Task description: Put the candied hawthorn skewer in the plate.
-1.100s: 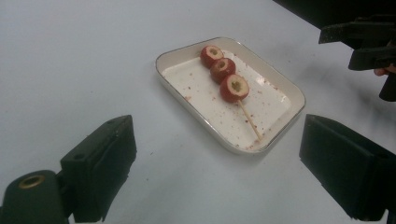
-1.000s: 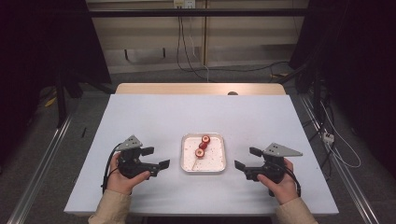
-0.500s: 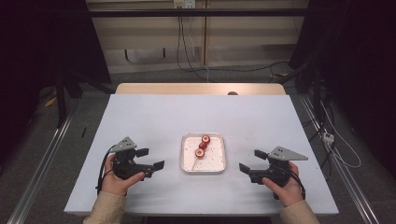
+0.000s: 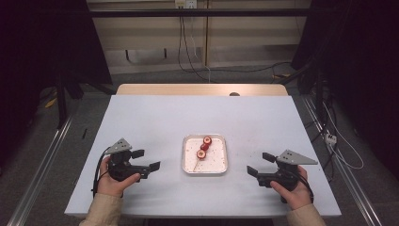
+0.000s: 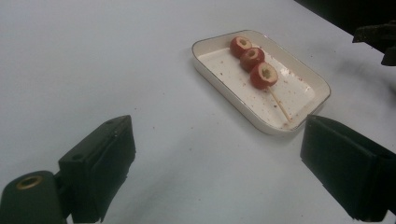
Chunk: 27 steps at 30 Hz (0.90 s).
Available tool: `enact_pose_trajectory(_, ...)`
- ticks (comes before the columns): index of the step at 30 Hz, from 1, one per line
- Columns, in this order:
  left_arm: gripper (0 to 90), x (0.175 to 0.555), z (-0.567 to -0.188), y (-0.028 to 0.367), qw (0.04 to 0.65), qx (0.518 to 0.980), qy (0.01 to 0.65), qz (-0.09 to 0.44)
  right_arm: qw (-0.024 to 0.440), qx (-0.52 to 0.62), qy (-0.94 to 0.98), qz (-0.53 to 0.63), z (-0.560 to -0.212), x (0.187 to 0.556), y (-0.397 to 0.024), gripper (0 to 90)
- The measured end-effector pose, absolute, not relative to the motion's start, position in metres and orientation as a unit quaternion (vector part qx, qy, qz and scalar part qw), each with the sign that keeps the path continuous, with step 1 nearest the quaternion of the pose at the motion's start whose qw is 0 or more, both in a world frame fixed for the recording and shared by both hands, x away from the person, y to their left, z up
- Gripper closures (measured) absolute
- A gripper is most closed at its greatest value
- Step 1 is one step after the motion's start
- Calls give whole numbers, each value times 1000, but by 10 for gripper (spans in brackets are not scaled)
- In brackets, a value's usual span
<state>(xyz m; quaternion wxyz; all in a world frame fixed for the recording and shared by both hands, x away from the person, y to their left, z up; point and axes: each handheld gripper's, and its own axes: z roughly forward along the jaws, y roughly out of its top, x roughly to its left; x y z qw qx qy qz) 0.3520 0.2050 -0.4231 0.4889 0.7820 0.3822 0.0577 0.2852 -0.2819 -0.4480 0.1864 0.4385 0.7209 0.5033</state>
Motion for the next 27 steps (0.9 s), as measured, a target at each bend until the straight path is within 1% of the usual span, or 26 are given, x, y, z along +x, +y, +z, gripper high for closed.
enact_pose_trajectory(6, 98, 350, -424, 209, 490, 780, 383, 66, 190, 440, 720, 502, -449, 282, -286, 131)
enact_pose_trajectory(27, 98, 350, -431, 221, 479, 784, 390, 60, 197, 441, 718, 501, -451, 279, -292, 131)
